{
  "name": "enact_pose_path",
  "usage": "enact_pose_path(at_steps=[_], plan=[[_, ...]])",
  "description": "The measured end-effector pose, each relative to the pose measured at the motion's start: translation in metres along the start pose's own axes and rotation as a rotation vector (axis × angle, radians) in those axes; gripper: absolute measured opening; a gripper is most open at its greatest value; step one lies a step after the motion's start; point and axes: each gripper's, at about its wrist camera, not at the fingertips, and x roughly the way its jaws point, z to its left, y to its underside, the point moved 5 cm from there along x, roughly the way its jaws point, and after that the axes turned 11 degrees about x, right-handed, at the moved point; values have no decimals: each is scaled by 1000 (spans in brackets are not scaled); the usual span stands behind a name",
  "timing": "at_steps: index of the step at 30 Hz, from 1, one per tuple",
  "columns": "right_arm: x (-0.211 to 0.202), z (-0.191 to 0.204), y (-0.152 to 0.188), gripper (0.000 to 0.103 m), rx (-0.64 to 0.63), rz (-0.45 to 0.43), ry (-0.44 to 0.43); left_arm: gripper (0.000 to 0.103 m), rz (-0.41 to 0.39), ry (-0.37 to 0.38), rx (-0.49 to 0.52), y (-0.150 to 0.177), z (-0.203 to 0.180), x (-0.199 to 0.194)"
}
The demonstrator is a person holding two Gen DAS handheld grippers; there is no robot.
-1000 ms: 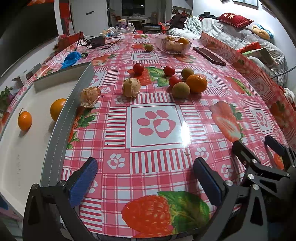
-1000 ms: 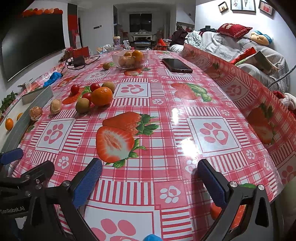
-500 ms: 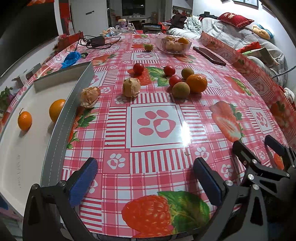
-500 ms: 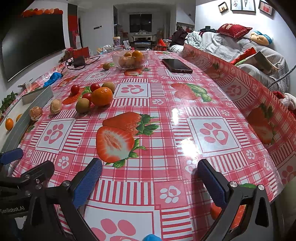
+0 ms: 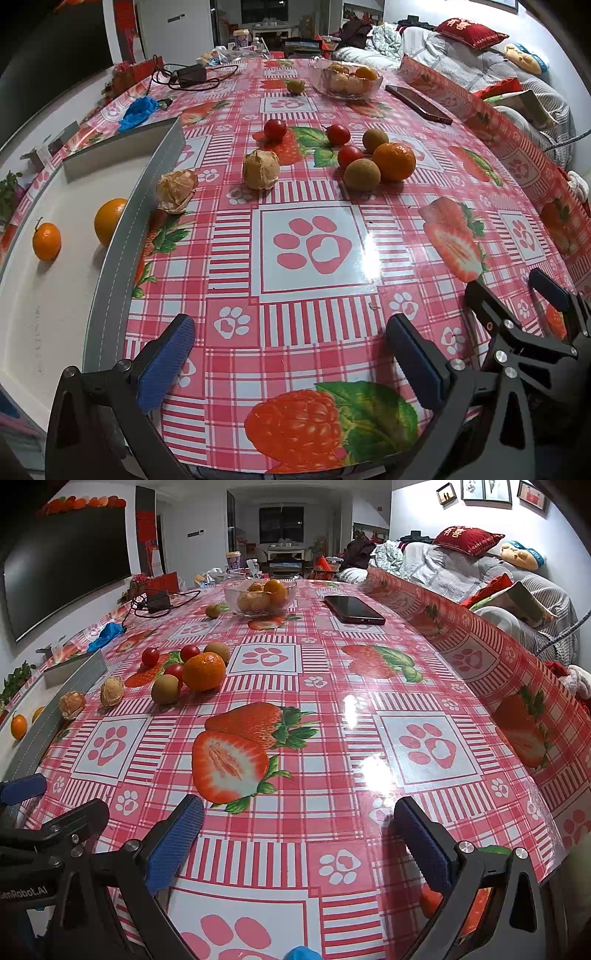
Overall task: Organize fruits
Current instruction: 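Withdraw both open tools from the tray back over the fruits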
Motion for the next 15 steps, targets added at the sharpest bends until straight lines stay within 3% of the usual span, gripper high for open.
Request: enact_pose_path(at_steps=[8,12,15], plan=[[2,0,-4,103,-13,55,-5,103,78,48,-4,-7,1,2],[6,1,-7,103,-27,118,-9,103,72,92,-28,-13,5,-5],[9,1,-10,103,-40,169,-12,103,53,80,-14,-22,10,-11]])
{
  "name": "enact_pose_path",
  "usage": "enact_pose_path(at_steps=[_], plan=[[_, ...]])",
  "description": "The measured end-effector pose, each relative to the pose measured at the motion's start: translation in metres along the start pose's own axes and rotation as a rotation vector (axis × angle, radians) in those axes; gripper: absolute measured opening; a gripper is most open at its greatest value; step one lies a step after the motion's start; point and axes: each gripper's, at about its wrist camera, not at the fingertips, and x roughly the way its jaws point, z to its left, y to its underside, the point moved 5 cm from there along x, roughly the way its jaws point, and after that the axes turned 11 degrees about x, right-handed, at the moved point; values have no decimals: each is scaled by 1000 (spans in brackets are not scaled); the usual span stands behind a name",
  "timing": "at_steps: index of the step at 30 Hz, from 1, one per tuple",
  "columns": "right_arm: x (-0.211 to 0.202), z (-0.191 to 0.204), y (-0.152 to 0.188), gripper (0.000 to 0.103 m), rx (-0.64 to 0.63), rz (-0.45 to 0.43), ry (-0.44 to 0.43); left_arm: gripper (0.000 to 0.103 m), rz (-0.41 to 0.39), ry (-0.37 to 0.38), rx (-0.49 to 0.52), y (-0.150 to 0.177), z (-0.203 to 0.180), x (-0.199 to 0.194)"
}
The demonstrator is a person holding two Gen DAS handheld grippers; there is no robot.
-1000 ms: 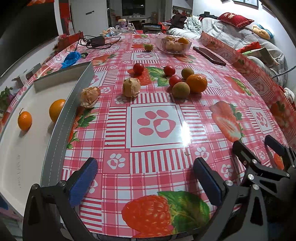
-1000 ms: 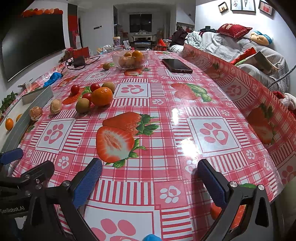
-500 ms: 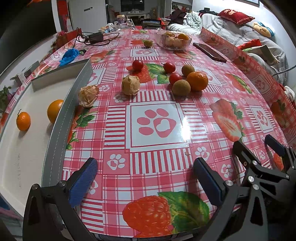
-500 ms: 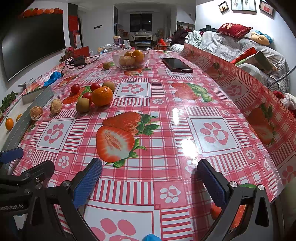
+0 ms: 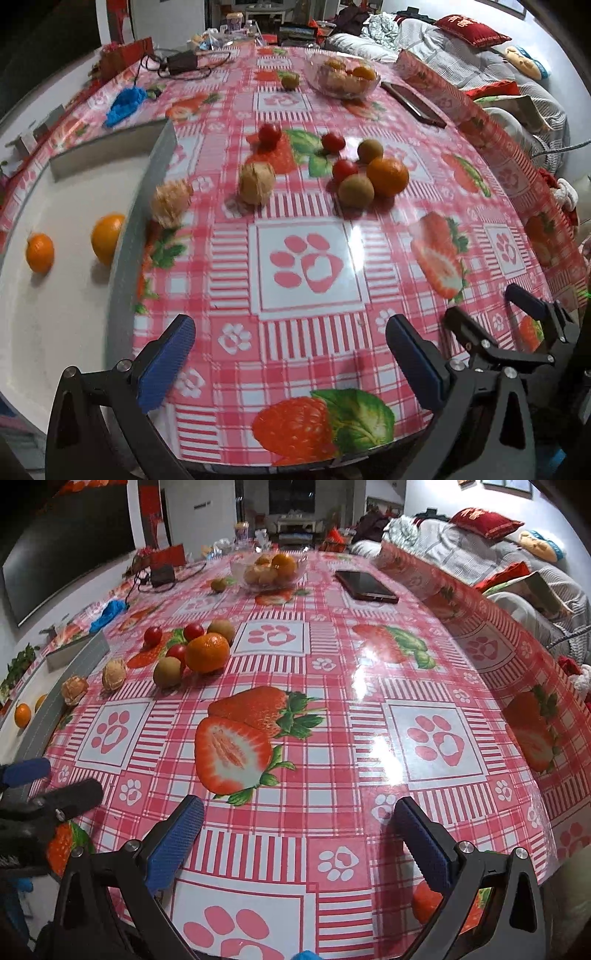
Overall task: Organize fruits
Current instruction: 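Withdraw both open tools from the tray back over the fruits, then grasp a paper-wrapped fruit with the left tool while the right tool grasps an orange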
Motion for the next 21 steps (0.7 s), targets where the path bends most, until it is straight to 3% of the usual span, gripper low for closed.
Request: enact_pose_path(at_steps=[5,9,12,15,21], plan=[[4,0,-4,103,-18,88,-11,103,-44,-13,10,-20,11,-14],[1,-7,-24,103,88,178,-153,103,-85,-18,16,-37,19,-25],[-8,-12,-49,103,144,160,-174,103,-107,-26,21,-48,23,-28],[-15,-5,-70,103,106,118,-158,102,-104,-28,23,-57,26,-21],[0,19,-90,103,41,121,-148,95,-79,-73,87,-68,17,1]])
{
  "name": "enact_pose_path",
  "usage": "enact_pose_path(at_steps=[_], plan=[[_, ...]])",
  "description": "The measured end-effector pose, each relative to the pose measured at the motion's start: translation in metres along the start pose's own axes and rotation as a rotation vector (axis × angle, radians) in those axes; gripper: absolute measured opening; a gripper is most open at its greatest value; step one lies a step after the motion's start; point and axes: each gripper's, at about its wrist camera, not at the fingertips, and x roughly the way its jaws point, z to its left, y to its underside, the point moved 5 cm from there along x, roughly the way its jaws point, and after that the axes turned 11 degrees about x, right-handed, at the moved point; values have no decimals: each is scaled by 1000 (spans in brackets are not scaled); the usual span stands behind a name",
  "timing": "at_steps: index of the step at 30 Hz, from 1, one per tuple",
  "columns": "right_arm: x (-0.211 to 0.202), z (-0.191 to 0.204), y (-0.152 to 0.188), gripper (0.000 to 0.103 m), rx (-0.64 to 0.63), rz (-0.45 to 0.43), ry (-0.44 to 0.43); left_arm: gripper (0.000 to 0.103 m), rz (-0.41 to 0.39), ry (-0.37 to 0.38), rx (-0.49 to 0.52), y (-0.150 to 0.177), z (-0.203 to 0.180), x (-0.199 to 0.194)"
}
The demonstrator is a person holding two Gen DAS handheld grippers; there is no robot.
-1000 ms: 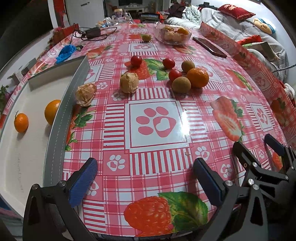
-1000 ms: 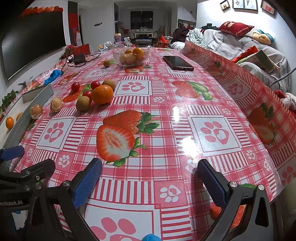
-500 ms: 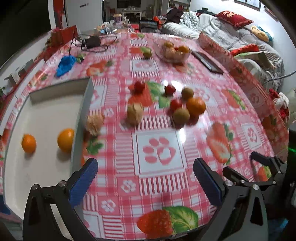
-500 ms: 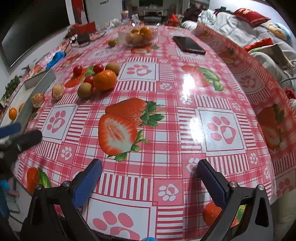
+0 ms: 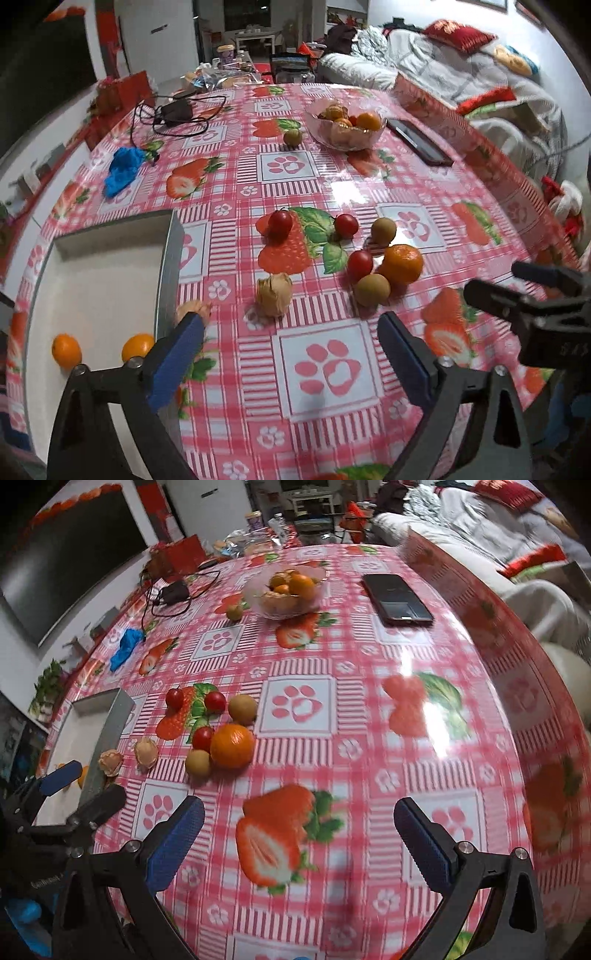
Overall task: Organize fruits
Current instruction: 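Grasp a paper-wrapped fruit with the left tool while the right tool grasps an orange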
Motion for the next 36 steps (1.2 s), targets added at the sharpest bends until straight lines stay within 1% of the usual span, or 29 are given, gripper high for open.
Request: enact_pose_path(at_steps=[2,5,10,12,14,16,17,18,19,20,21,22,23,24,25,26,28,33,36], plan=[[7,2,-6,103,9,6,-10,93,-2,-27,32,-6,-2,8],[16,9,-16,103,25,14,-35,92,5,-46,52,-11,0,22],[37,27,-26,102,-6,44,-43,87,40,-27,47,-14,6,44],[47,33,-26,86,-18,67,-52,87,53,-26,48,-13,8,52],[57,35,-25,80,-18,102,-62,84,68,-21,42,-11,8,58],[65,37,-22,80,-18,123,-68,82,84,-8,31,-10,9,66],[67,39,-21,80,-11,122,-84,82,85,-2,25,-10,9,68],[68,40,-21,80,-14,119,-79,82,79,7,12,-11,10,69],[69,41,-21,77,-22,117,-67,82,79,10,4,-11,10,69],[70,43,-20,69,-41,115,-57,82,79,10,-2,-11,9,69],[69,45,-19,66,-50,113,-59,80,75,9,-7,-12,9,69],[69,46,-18,63,-49,116,-73,71,67,15,-11,-12,8,68],[69,46,-18,49,-44,122,-88,59,61,21,-6,-13,5,67],[69,46,-17,40,-32,127,-102,50,55,28,0,-14,2,65],[69,44,-17,40,-17,130,-113,30,55,36,5,-14,1,65],[68,42,-16,40,-7,130,-119,26,57,54,9,-13,-2,63],[64,38,-12,40,5,132,-125,26,53,79,-6,-10,-3,58],[48,21,3,40,35,130,-154,26,1,142,-61,9,-4,33],[40,9,13,40,60,132,-160,26,-11,161,-89,20,-5,22]])
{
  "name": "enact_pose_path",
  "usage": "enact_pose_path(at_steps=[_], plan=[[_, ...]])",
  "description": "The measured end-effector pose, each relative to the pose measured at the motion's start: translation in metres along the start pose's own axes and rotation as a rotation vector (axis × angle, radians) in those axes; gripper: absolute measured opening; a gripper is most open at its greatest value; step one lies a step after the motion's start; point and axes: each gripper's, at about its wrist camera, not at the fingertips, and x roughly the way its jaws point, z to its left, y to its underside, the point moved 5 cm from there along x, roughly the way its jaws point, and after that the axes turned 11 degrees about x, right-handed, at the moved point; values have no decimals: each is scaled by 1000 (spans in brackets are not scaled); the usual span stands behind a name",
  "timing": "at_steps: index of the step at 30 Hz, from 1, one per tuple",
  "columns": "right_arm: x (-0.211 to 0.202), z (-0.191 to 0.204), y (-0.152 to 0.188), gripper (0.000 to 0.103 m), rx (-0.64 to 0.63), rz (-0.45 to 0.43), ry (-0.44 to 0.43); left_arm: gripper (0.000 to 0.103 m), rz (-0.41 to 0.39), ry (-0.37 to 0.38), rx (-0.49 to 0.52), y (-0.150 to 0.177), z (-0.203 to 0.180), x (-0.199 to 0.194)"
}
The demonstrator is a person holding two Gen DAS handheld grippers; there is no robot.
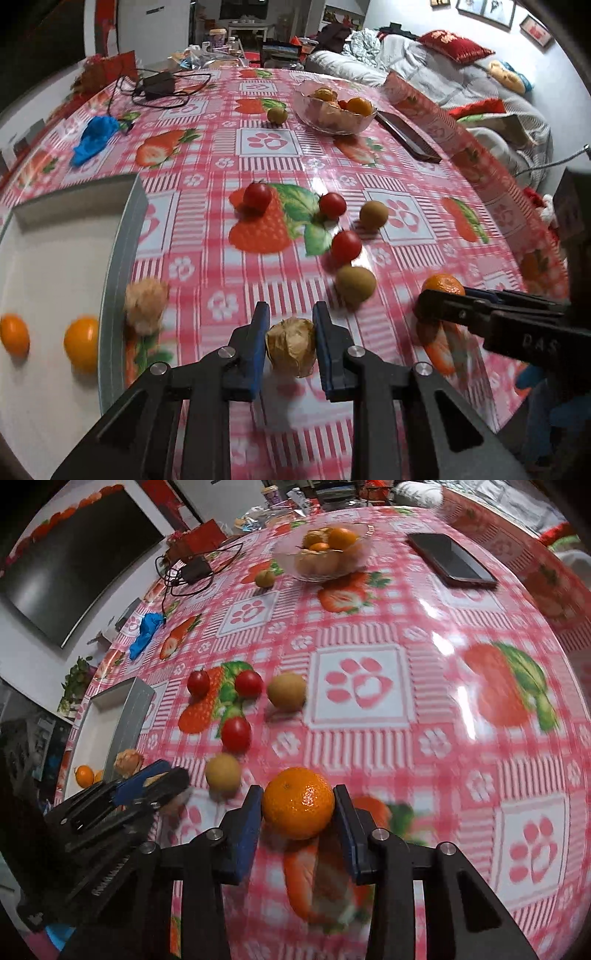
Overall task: Organize fruits
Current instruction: 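Grasp a paper-wrapped fruit with the left tool while the right tool grasps an orange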
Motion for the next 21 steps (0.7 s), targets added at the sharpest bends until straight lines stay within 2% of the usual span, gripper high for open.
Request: enact_pose_path(at_steps=[4,12,18,21], plan=[[-9,-8,11,40,14,-2,-7,26,-10,28,-35,14,0,-15],[-19,-5,26,40,13,1,-32,26,-57,26,-65,36,9,-55],[-26,8,33,40,-10,-5,-36,26,-99,-15,-115,48,35,-85],[-27,19,33,40,-30,-7,-39,26,-111,-76,-132,55,55,-96]])
